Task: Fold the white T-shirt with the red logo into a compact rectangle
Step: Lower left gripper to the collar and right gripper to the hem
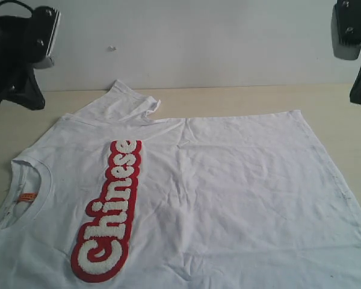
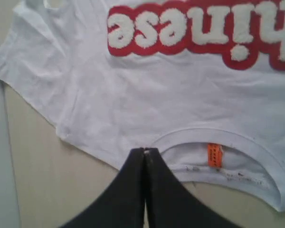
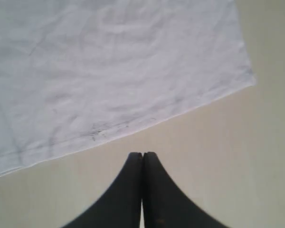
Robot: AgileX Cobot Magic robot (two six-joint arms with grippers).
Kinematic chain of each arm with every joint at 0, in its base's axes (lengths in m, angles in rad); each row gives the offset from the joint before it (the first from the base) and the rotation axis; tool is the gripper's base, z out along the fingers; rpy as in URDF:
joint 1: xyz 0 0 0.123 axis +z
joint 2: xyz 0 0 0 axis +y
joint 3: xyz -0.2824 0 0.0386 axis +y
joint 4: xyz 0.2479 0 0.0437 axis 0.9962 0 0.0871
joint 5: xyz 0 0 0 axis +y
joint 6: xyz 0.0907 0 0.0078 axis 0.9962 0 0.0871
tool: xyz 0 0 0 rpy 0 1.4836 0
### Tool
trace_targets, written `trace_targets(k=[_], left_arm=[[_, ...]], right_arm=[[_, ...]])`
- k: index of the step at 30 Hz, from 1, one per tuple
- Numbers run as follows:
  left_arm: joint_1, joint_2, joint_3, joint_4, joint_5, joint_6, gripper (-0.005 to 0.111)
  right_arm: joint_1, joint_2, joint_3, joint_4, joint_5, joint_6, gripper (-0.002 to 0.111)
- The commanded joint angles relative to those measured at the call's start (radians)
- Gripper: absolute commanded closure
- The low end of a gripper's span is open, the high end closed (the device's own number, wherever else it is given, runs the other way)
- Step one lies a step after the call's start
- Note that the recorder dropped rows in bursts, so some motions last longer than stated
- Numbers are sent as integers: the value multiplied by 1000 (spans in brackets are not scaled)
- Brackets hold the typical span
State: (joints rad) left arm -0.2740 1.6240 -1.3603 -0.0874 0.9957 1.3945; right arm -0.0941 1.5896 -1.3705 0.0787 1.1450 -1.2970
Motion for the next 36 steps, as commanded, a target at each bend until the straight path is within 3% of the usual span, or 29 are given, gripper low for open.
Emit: trace_targets(k=[1, 9, 12, 16, 17, 18, 19, 22, 27, 36], left_arm=[[-5, 83, 48, 56, 12, 21, 107], [-5, 165, 95, 100, 1, 19, 107], [-5, 165, 95, 96, 1, 19, 103], [-5, 157, 110, 71, 7, 19, 69], [-5, 152, 120, 66, -4, 19, 51], [-5, 149, 128, 67, -12, 19, 42], [-5, 144, 139, 67, -31, 17, 26], [-5, 139, 165, 67, -73, -32, 1], [-5, 139, 189, 67, -75, -37, 2], [-5, 139, 197, 52, -78, -37, 2]], right_arm=[[24, 97, -1, -16, 51, -11, 108], [106, 212, 21, -9, 11, -18, 108], [120, 215, 21, -4, -4, -9, 99], [124, 215, 21, -4, -10, -9, 68], [124, 215, 21, -4, -10, -9, 57], [124, 215, 21, -4, -16, -9, 51], [124, 215, 21, -4, -25, -9, 46], [124, 216, 21, 33, -39, -9, 31], [124, 222, 21, 161, -46, 7, 27], [124, 225, 21, 98, -59, -37, 26]])
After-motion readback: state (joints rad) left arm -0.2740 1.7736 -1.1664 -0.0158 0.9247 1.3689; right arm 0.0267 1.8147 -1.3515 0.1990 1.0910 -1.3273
